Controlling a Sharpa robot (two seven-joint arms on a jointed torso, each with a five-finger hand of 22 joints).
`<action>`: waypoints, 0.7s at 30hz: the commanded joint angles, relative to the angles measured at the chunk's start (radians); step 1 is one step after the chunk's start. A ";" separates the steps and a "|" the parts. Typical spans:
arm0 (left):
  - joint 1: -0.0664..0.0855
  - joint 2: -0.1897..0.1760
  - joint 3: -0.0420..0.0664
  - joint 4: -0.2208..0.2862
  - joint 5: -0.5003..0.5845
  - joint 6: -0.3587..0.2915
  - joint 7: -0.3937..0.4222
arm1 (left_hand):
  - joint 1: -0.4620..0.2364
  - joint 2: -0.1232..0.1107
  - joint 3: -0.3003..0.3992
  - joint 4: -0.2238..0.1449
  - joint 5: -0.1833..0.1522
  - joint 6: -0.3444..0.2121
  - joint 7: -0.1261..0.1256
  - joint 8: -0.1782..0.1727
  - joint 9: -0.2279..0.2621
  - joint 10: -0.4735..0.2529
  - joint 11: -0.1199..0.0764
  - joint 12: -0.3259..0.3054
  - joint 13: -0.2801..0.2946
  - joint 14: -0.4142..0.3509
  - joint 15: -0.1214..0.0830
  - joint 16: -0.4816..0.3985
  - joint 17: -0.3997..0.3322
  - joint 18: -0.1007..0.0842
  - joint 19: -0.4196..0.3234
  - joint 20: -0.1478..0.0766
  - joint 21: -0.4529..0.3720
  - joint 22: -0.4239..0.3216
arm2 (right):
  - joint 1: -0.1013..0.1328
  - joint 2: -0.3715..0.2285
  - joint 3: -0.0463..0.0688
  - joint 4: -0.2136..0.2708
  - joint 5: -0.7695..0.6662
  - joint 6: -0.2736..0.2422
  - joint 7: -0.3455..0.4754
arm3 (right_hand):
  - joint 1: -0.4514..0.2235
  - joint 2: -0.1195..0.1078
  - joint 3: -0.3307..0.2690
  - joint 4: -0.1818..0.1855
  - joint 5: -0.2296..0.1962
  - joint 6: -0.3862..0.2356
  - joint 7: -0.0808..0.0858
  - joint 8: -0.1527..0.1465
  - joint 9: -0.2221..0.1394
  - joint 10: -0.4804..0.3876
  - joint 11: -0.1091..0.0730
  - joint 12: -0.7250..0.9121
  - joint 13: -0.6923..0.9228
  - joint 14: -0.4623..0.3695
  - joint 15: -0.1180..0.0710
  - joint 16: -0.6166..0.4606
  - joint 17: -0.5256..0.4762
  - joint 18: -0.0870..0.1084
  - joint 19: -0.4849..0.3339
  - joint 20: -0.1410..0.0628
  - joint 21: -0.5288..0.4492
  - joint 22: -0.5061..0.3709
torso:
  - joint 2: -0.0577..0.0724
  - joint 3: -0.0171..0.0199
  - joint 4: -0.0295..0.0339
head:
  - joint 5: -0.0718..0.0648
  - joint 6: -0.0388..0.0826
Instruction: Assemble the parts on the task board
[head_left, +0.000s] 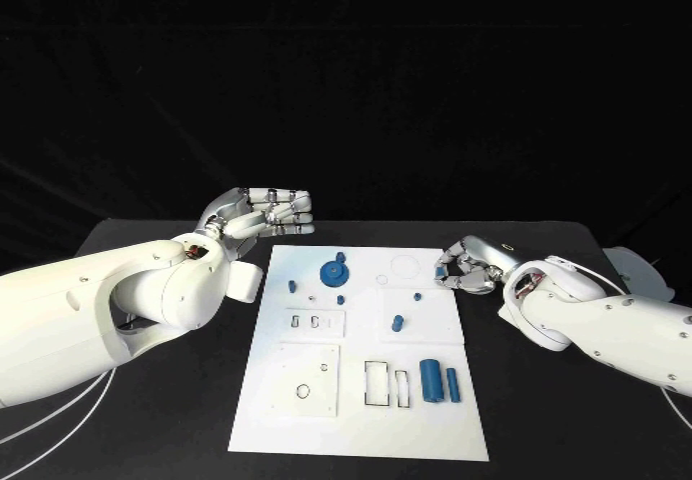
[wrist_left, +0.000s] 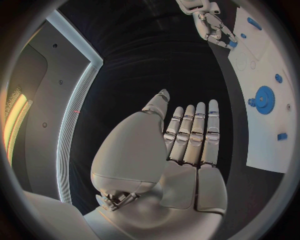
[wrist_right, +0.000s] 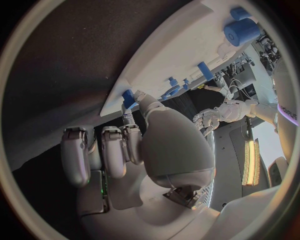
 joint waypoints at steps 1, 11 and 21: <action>0.001 0.001 0.001 0.000 -0.004 0.017 0.002 | -0.004 0.009 -0.003 -0.006 -0.002 -0.009 0.017 -0.006 -0.001 -0.005 0.001 -0.005 -0.001 -0.002 0.007 -0.007 -0.001 0.012 0.000 0.000 0.003 -0.001 | -0.001 0.000 -0.001 0.012 -0.029 -0.024 -0.014 | 0.004 0.014 0.010 0.000 -0.005 0.009 -0.001 0.004 0.003 0.005 -0.007 0.005 0.128 0.094 -0.007 0.007 0.210 -0.001 0.050 -0.007 0.008 0.201 | -0.001 -0.0003 -0.0011 | 0.001 0.000; 0.001 0.004 0.001 -0.002 -0.004 0.013 -0.005 | -0.002 0.009 -0.002 -0.007 -0.002 -0.010 0.017 -0.007 -0.001 -0.006 0.001 -0.005 -0.001 -0.002 0.007 -0.007 -0.001 0.012 0.000 0.000 0.003 -0.001 | 0.021 -0.024 0.001 0.107 -0.057 -0.052 -0.061 | -0.009 0.028 0.023 0.009 -0.016 0.013 -0.005 0.011 0.006 0.005 -0.010 0.004 0.127 0.094 -0.010 0.008 0.212 -0.003 0.056 -0.011 0.015 0.208 | -0.002 -0.0018 -0.0012 | 0.000 -0.001; 0.001 0.012 0.001 -0.007 -0.004 0.007 -0.006 | -0.001 0.009 -0.002 -0.008 -0.002 -0.010 0.017 -0.007 -0.001 -0.006 0.001 -0.005 -0.001 -0.002 0.007 -0.008 -0.001 0.012 0.000 0.000 0.003 -0.001 | 0.058 0.008 0.002 0.223 -0.105 -0.058 -0.124 | -0.014 0.032 0.031 0.011 -0.029 0.017 -0.009 0.016 0.009 0.002 -0.014 0.000 0.123 0.094 -0.013 0.007 0.210 -0.002 0.054 -0.013 0.012 0.206 | -0.003 -0.0004 0.0006 | 0.016 -0.006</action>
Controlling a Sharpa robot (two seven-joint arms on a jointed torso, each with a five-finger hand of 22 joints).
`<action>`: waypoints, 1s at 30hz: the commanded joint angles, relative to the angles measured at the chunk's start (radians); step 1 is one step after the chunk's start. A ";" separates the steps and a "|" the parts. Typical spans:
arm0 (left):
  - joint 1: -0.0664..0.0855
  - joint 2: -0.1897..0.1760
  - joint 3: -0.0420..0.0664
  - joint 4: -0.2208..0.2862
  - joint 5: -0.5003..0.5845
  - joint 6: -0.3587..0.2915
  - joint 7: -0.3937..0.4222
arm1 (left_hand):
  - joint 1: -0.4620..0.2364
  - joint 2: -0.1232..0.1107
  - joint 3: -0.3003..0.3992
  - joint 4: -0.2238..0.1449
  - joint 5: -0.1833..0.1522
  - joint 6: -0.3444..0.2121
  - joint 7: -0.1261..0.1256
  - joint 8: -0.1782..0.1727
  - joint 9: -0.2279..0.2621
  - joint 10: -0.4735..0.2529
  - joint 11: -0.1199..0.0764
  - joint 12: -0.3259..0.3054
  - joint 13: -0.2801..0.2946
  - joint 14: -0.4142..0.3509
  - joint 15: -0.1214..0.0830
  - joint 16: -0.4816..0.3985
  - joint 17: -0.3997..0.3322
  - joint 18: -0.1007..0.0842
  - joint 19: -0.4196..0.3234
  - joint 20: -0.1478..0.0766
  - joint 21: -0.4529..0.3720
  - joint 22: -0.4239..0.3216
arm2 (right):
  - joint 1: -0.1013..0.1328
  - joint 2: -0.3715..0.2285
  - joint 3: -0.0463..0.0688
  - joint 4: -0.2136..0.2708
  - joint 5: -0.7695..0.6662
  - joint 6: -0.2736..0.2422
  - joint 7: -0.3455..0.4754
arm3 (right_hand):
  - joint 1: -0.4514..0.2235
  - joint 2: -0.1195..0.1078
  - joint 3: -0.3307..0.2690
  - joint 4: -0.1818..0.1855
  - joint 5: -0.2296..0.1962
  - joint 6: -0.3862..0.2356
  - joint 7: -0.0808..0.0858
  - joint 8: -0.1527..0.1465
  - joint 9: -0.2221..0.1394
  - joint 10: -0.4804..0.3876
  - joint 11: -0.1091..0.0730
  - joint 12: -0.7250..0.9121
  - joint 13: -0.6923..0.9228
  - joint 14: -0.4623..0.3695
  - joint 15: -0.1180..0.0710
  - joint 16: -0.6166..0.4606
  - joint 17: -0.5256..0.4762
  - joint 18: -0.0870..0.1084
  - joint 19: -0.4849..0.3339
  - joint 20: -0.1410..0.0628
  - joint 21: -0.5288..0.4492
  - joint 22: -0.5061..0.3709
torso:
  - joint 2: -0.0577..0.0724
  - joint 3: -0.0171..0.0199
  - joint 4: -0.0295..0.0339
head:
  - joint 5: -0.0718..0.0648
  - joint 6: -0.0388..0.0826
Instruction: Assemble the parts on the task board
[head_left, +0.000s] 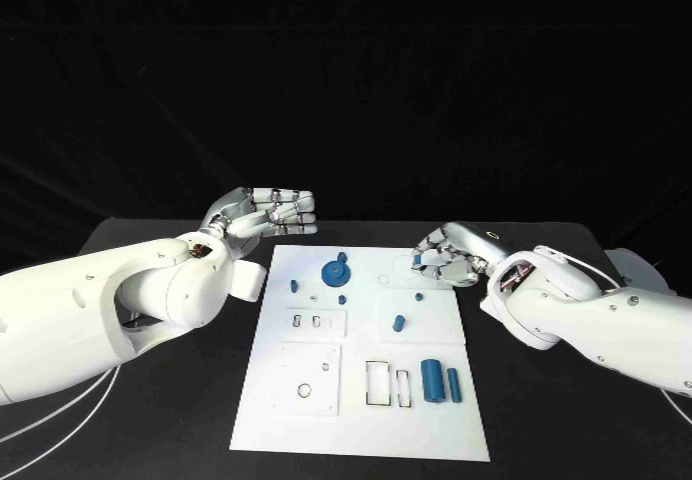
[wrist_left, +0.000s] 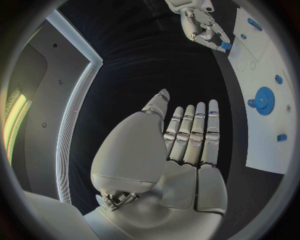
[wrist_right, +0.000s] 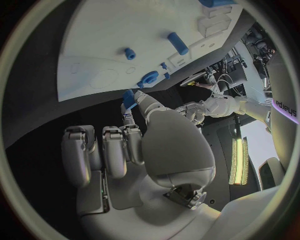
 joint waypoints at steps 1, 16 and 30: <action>0.001 0.006 0.001 -0.002 -0.004 0.008 0.001 | -0.001 0.009 0.001 -0.005 -0.002 -0.010 0.017 -0.007 -0.001 -0.006 0.001 -0.005 -0.001 -0.002 0.007 -0.004 -0.001 0.012 0.000 0.000 0.003 -0.002 | 0.004 0.031 0.000 0.030 -0.051 -0.006 -0.053 | 0.000 0.008 0.004 -0.001 -0.007 0.013 -0.005 0.004 0.003 0.001 -0.007 -0.001 0.122 0.094 -0.006 0.003 0.210 -0.003 0.055 -0.007 -0.002 0.206 | 0.000 0.0009 0.0009 | 0.012 -0.005; 0.001 0.031 0.001 -0.020 -0.004 0.008 -0.002 | -0.001 0.009 0.001 -0.006 -0.002 -0.010 0.017 -0.007 -0.001 -0.006 0.001 -0.005 -0.001 -0.002 0.007 -0.004 -0.001 0.012 0.000 0.000 0.003 -0.002 | -0.026 0.224 -0.014 0.041 -0.108 0.065 -0.083 | -0.002 0.005 0.011 -0.003 0.006 0.012 -0.006 0.006 0.005 0.003 -0.009 -0.001 0.123 0.093 -0.008 0.001 0.207 -0.001 0.051 -0.009 -0.007 0.203 | 0.003 -0.0003 -0.0011 | 0.042 -0.019; 0.001 0.032 0.001 -0.019 -0.004 0.006 0.000 | 0.001 0.010 0.002 -0.008 -0.002 -0.009 0.017 -0.007 0.000 -0.005 0.001 -0.005 -0.001 0.000 0.007 -0.004 -0.001 0.012 0.000 0.000 0.003 -0.002 | -0.080 0.293 -0.022 -0.001 -0.178 0.097 -0.116 | -0.004 0.002 0.012 -0.004 0.009 0.011 -0.006 0.007 0.005 0.003 -0.009 -0.001 0.124 0.092 -0.009 0.000 0.204 0.000 0.049 -0.009 -0.010 0.200 | 0.002 0.0003 -0.0012 | 0.051 -0.034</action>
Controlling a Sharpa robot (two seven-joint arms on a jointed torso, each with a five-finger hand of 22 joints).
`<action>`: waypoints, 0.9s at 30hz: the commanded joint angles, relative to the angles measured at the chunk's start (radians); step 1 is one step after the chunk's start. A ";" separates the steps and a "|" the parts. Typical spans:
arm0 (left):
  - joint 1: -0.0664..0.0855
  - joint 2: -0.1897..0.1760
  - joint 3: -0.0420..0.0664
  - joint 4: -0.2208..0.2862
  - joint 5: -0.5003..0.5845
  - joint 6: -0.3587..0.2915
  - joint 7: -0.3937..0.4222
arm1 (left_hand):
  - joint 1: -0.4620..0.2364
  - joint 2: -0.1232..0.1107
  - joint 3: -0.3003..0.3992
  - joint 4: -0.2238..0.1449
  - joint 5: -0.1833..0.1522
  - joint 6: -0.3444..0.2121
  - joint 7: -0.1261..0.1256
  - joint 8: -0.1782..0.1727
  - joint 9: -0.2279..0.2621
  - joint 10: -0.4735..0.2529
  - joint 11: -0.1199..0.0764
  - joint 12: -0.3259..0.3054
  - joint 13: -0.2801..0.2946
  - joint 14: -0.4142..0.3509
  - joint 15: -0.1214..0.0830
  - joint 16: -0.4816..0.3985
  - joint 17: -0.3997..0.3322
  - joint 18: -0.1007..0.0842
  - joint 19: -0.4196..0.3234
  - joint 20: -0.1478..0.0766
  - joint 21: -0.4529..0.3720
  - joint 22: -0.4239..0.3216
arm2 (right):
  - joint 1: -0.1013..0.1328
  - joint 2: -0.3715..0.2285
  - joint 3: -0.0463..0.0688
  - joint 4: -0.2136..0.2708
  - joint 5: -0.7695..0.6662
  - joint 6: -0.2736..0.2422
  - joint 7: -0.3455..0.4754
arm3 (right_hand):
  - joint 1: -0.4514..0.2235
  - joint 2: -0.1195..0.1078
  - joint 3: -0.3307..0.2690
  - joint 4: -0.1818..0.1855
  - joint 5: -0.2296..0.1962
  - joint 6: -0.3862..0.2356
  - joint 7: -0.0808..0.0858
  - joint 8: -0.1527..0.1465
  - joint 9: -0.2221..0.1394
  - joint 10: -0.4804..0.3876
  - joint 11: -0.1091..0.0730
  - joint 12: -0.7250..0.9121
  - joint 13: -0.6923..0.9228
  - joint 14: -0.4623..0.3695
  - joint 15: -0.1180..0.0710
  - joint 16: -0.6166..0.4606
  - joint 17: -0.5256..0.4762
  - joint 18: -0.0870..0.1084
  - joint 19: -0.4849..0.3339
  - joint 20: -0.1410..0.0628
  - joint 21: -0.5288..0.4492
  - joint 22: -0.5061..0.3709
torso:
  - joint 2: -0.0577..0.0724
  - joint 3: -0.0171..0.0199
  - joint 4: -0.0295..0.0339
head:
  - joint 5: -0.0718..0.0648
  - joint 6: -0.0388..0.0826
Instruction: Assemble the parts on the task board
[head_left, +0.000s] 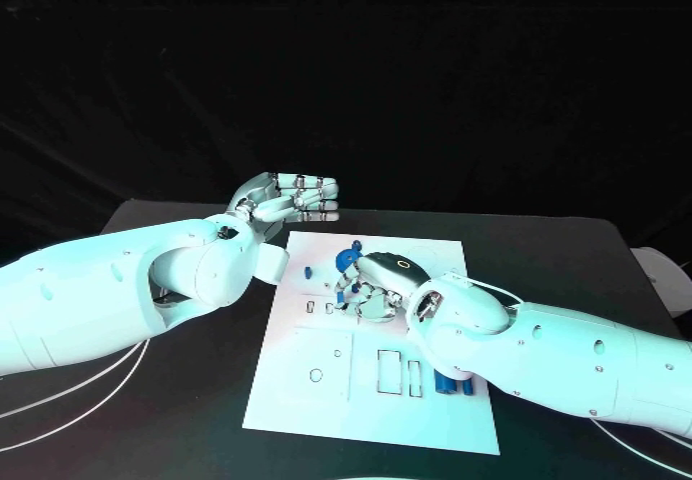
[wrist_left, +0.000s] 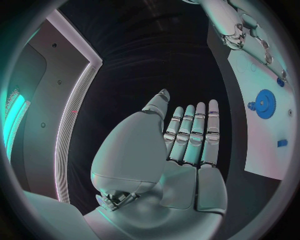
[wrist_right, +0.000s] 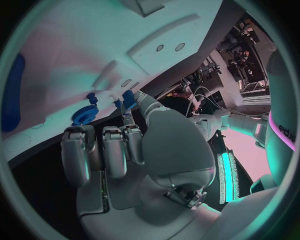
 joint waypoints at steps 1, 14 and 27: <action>0.001 0.002 0.001 0.002 -0.004 0.006 0.004 | 0.001 0.010 -0.002 -0.005 -0.002 -0.009 0.017 -0.007 0.000 -0.005 0.001 -0.005 -0.001 0.000 0.007 -0.004 -0.001 0.012 0.000 0.000 0.003 -0.001 | -0.006 0.010 0.000 -0.010 -0.054 0.024 -0.023 | -0.004 0.002 0.006 0.000 0.008 0.010 -0.008 0.003 0.004 0.000 -0.005 0.000 0.124 0.092 -0.009 0.001 0.205 -0.001 0.049 -0.010 -0.004 0.201 | -0.001 -0.0008 -0.0004 | 0.002 -0.002; 0.001 0.004 0.001 0.002 -0.004 0.008 0.004 | 0.001 0.010 -0.002 -0.005 -0.002 -0.009 0.017 -0.007 0.000 -0.005 0.001 -0.005 -0.001 0.000 0.007 -0.004 -0.001 0.012 0.000 0.000 0.003 -0.001 | -0.021 0.031 -0.003 -0.036 -0.069 0.033 -0.032 | -0.004 0.002 0.006 0.000 0.008 0.010 -0.008 0.003 0.004 0.000 -0.005 0.000 0.124 0.092 -0.009 0.001 0.205 -0.001 0.049 -0.010 -0.004 0.201 | 0.000 0.0004 0.0001 | 0.006 -0.006; 0.001 0.004 0.001 0.000 -0.004 0.007 0.004 | 0.001 0.010 -0.002 -0.005 -0.002 -0.009 0.017 -0.007 0.000 -0.005 0.001 -0.005 -0.001 0.000 0.007 -0.004 -0.001 0.012 0.000 0.000 0.003 -0.001 | -0.029 0.046 -0.005 -0.058 -0.072 0.040 -0.034 | -0.005 -0.002 0.006 -0.001 0.010 0.009 -0.007 0.003 0.005 0.000 -0.005 0.000 0.123 0.092 -0.009 0.001 0.205 -0.001 0.049 -0.010 -0.004 0.201 | 0.000 0.0001 -0.0011 | 0.006 -0.007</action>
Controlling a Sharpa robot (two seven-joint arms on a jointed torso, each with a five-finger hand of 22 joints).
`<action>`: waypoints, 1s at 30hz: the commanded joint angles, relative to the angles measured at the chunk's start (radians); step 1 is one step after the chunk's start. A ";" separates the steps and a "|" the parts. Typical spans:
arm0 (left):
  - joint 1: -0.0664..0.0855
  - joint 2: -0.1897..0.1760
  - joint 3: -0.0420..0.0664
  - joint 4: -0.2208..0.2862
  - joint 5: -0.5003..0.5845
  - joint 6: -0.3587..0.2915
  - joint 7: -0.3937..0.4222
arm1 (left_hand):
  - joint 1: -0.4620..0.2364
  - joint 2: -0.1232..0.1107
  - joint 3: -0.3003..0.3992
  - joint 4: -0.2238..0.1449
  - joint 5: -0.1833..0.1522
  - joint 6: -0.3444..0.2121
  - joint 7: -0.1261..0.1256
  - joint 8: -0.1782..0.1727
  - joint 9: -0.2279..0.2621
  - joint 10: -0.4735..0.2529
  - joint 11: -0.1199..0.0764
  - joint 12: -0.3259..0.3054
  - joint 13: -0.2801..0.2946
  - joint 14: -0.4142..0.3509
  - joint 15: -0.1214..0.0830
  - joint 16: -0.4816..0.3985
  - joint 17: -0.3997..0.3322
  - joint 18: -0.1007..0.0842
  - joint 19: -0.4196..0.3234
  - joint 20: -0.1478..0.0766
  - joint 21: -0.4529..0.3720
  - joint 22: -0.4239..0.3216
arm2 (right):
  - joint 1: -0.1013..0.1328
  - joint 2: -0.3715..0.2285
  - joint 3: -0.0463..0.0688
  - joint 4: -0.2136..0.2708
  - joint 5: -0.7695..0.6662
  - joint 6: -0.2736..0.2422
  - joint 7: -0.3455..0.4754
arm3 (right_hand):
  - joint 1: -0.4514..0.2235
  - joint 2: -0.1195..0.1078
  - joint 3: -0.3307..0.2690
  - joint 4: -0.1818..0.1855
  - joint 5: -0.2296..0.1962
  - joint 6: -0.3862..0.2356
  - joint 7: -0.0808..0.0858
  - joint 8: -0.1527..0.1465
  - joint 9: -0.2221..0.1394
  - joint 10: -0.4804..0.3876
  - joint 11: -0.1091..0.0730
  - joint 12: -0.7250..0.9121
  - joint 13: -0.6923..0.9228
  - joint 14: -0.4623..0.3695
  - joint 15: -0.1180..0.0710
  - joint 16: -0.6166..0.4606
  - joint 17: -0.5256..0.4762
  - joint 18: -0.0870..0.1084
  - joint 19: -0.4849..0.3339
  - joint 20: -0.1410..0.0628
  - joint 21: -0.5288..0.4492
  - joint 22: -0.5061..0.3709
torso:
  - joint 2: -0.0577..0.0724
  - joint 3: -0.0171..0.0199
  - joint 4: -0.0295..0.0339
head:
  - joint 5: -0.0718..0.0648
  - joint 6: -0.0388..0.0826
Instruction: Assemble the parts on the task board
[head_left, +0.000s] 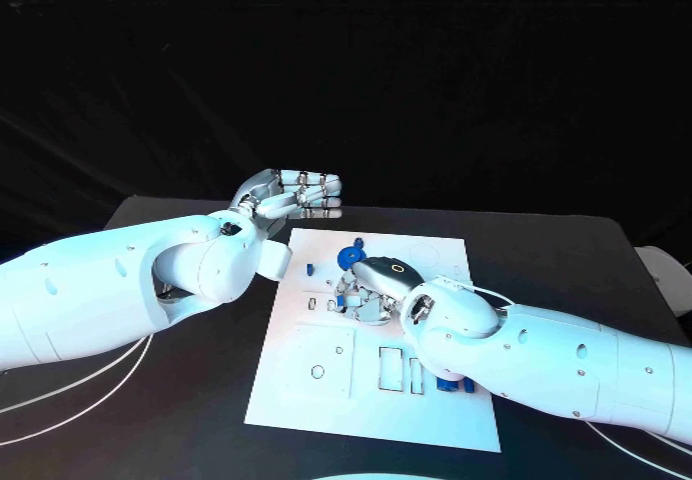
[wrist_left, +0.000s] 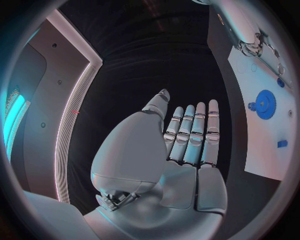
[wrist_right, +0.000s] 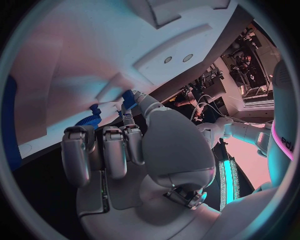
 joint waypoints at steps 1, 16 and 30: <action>0.001 0.003 0.001 0.001 -0.004 0.008 0.004 | 0.001 0.010 -0.002 -0.005 -0.002 -0.009 0.017 -0.007 0.000 -0.005 0.001 -0.005 -0.001 0.000 0.007 -0.004 -0.001 0.012 0.000 0.000 0.003 -0.001 | -0.004 0.004 -0.002 -0.006 -0.017 0.020 -0.008 | -0.001 0.003 0.007 -0.001 0.004 0.011 -0.006 0.003 0.001 0.000 -0.005 0.000 0.124 0.089 -0.005 0.001 0.205 -0.001 0.053 -0.007 -0.004 0.201 | 0.000 -0.0005 -0.0003 | -0.002 0.001; 0.001 0.003 0.001 0.000 -0.004 0.008 0.003 | 0.001 0.010 -0.002 -0.005 -0.002 -0.009 0.017 -0.007 0.000 -0.005 0.001 -0.005 -0.001 0.000 0.007 -0.004 -0.001 0.012 0.000 0.000 0.003 -0.001 | -0.006 0.010 -0.002 -0.015 -0.020 0.040 -0.013 | -0.006 -0.002 0.006 -0.001 -0.001 0.009 -0.005 0.003 0.002 0.000 -0.004 -0.001 0.123 0.089 -0.005 0.001 0.205 0.000 0.052 -0.007 -0.005 0.201 | 0.000 0.0000 -0.0004 | -0.001 0.000; 0.001 0.001 0.001 0.000 -0.004 0.008 0.003 | 0.004 0.010 -0.001 -0.008 -0.002 -0.008 0.017 -0.007 0.000 -0.004 0.001 -0.005 0.000 0.001 0.007 -0.005 -0.001 0.012 0.001 0.000 0.004 -0.001 | -0.006 0.007 -0.002 -0.018 -0.028 0.062 -0.024 | -0.013 -0.010 0.005 -0.002 -0.013 0.002 -0.002 0.002 0.001 -0.003 -0.002 -0.004 0.120 0.088 -0.004 0.000 0.203 0.000 0.050 -0.007 -0.007 0.198 | -0.001 -0.0001 0.0003 | -0.002 -0.004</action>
